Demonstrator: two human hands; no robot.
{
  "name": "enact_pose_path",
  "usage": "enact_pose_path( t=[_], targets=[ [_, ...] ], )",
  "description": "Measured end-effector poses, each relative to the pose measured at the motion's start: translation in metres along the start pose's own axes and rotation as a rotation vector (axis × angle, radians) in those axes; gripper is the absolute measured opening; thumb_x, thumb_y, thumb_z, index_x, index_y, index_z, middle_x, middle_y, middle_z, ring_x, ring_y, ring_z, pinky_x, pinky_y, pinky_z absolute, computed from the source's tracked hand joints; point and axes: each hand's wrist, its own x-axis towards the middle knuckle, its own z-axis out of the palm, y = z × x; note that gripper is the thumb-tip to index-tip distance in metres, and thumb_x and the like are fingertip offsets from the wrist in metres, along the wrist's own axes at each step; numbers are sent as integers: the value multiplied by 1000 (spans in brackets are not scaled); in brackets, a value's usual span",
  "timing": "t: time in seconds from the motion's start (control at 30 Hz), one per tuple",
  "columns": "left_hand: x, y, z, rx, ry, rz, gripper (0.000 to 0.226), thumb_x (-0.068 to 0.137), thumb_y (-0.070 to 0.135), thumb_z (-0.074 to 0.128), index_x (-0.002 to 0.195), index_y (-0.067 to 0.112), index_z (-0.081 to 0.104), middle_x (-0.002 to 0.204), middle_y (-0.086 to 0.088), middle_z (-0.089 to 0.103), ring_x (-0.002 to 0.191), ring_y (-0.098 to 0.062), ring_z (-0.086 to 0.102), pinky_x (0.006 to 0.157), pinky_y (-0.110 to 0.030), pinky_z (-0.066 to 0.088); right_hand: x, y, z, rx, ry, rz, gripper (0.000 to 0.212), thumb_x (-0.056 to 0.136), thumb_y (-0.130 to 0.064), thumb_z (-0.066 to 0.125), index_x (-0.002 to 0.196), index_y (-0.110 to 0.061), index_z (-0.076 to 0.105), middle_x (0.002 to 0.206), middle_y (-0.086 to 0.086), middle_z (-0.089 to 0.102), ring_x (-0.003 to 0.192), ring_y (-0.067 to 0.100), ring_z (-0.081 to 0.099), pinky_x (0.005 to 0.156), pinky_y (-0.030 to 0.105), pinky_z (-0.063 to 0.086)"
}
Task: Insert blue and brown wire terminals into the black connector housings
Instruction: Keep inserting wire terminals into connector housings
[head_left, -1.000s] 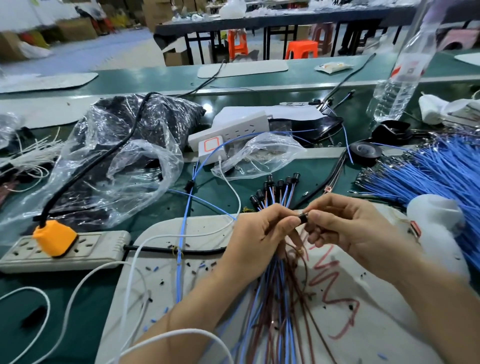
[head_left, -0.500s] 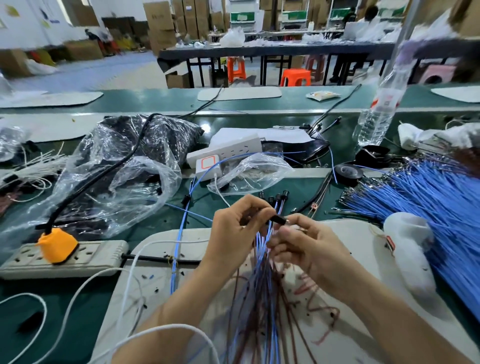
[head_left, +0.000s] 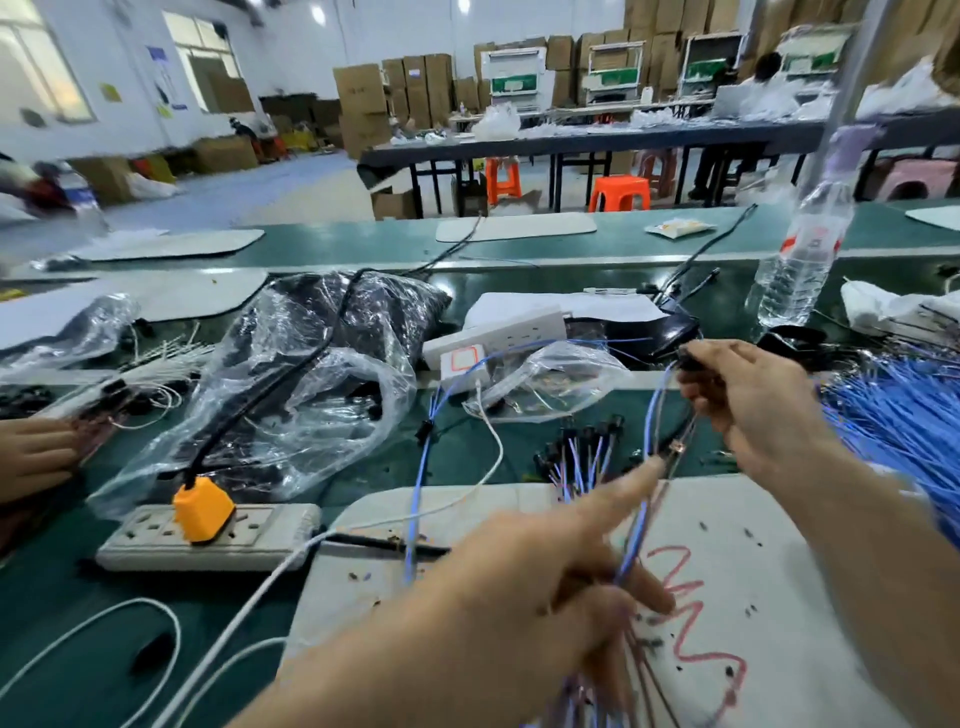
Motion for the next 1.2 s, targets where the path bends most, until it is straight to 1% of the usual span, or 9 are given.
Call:
enact_pose_path(
  t=[0.07, 0.13, 0.23, 0.37, 0.57, 0.63, 0.8, 1.07, 1.2],
  targets=[
    [-3, -7, 3, 196, -113, -140, 64, 87, 14, 55, 128, 61, 41, 108, 14, 70, 78, 0, 59, 81, -13, 48, 10, 19, 13, -196, -29, -30, 14, 93, -5, 57, 82, -10, 65, 54, -6, 65, 48, 5, 58, 47, 14, 48],
    [0, -20, -1, 438, -198, -285, 40, 94, 19, 56, 129, 38, 53, 110, 12, 68, 84, 1, 54, 84, -12, 43, 11, 40, 25, -507, -120, -1, 15, 92, -8, 59, 103, -11, 69, 80, 0, 70, 72, 13, 62, 70, 26, 52],
    [-2, -44, -33, 626, 189, -326, 14, 94, 25, 55, 103, 26, 65, 92, 12, 65, 81, -2, 54, 67, -6, 38, 3, 62, 37, -922, -168, -39, 35, 89, -20, 65, 123, -17, 62, 126, 11, 57, 110, 28, 54, 96, 35, 43],
    [1, -66, -72, 579, 672, -309, 10, 91, 11, 60, 94, 14, 68, 76, 11, 61, 66, 6, 53, 60, -2, 37, -29, 72, 55, -1079, -174, -263, 35, 88, -29, 65, 121, -19, 62, 128, 9, 53, 119, 31, 47, 101, 39, 38],
    [29, -61, -108, 542, 818, -239, 13, 88, 10, 65, 88, 22, 70, 79, 8, 67, 70, 2, 59, 58, 0, 39, -65, 86, 65, -1140, -492, -468, 37, 93, -39, 57, 129, -32, 56, 135, -9, 51, 139, 14, 29, 113, 36, 23],
    [51, -68, -121, 551, 831, -291, 13, 87, 9, 64, 93, 18, 72, 84, 3, 69, 73, -5, 61, 61, -2, 39, -71, 90, 66, -1114, -552, -447, 35, 93, -40, 55, 128, -35, 56, 128, -8, 57, 134, 14, 37, 111, 36, 27],
    [102, -117, -116, 713, 642, -519, 26, 89, 11, 60, 113, 3, 66, 115, -16, 66, 109, -28, 59, 98, -33, 42, -79, 94, 62, -987, -525, -460, 24, 93, -31, 59, 116, -28, 66, 98, -8, 67, 103, 12, 58, 102, 36, 36],
    [113, -145, -116, 815, 714, -539, 18, 88, 6, 56, 103, 11, 66, 108, -15, 66, 104, -30, 60, 87, -35, 49, -78, 99, 53, -986, -542, -520, 20, 94, -33, 57, 109, -27, 68, 103, -13, 63, 104, 5, 51, 105, 32, 29],
    [109, -143, -117, 763, 754, -491, 14, 89, 11, 58, 97, 18, 67, 105, -8, 68, 101, -27, 60, 86, -40, 51, -83, 98, 53, -787, -441, -494, 36, 94, -23, 58, 129, -31, 55, 99, -11, 65, 99, 8, 58, 97, 26, 40]
  ],
)
